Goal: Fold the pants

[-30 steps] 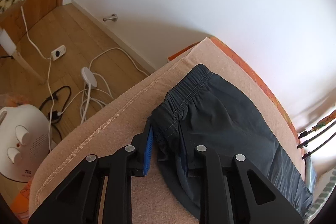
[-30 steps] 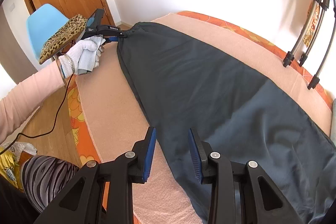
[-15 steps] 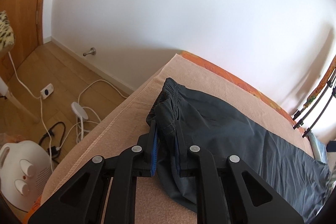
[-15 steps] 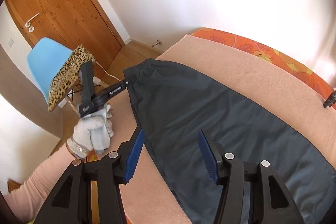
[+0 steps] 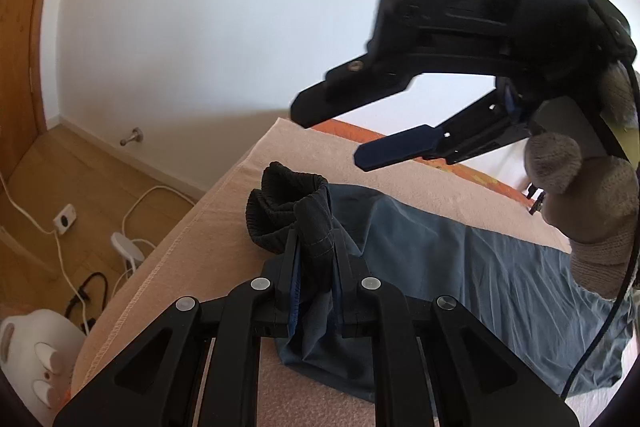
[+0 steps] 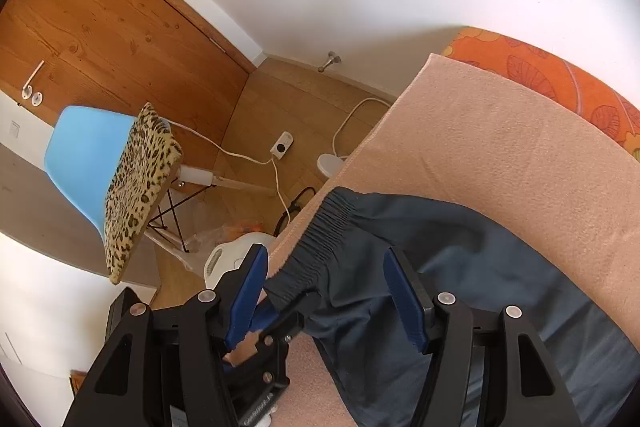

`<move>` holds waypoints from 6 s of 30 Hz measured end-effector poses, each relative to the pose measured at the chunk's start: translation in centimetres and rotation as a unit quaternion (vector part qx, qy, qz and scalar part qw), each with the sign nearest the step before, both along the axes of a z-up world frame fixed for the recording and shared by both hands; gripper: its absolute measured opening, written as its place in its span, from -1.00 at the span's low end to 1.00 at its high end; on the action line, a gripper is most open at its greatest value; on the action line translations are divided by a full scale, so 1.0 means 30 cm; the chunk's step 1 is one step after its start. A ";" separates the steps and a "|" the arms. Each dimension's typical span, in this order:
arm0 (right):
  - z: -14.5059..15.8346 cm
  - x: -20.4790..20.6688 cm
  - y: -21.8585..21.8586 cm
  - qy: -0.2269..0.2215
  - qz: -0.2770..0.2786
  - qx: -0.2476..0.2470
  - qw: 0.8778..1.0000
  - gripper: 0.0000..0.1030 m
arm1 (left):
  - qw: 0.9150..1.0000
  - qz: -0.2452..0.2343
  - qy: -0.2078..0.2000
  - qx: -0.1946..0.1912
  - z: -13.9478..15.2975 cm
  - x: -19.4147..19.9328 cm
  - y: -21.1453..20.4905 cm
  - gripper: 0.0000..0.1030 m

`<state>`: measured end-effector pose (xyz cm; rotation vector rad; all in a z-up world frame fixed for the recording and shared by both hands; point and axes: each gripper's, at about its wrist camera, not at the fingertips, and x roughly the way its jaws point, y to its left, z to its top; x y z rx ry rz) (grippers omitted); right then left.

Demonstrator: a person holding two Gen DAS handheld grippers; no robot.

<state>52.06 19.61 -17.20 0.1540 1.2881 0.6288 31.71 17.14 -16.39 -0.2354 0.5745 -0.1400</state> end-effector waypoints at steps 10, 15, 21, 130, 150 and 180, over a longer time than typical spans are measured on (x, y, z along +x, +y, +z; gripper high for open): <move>-0.204 0.063 0.192 0.060 0.030 -0.106 0.992 0.23 | 1.000 -0.029 -0.002 0.002 0.002 -0.008 -0.024 -0.78; -0.280 0.072 0.228 0.073 0.065 -0.154 0.983 0.23 | 0.999 -0.036 0.003 0.007 -0.001 -0.004 -0.038 -0.78; -0.279 0.036 0.257 0.027 0.103 -0.216 0.971 -0.29 | 0.999 -0.040 0.006 0.013 0.001 -0.011 -0.053 -0.78; 0.050 -0.595 -1.294 0.023 -0.180 0.041 0.983 -0.72 | 0.957 -0.257 0.052 0.120 0.279 -0.272 -0.387 -0.69; 0.189 -1.000 -2.050 0.033 -0.312 -0.018 0.949 -0.72 | 0.921 -0.342 0.079 0.168 0.137 -0.225 -0.830 -0.69; 0.073 -1.250 -2.116 -0.009 -0.399 -0.102 0.911 -0.72 | 0.926 -0.317 0.095 0.182 0.099 -0.211 -0.841 -0.69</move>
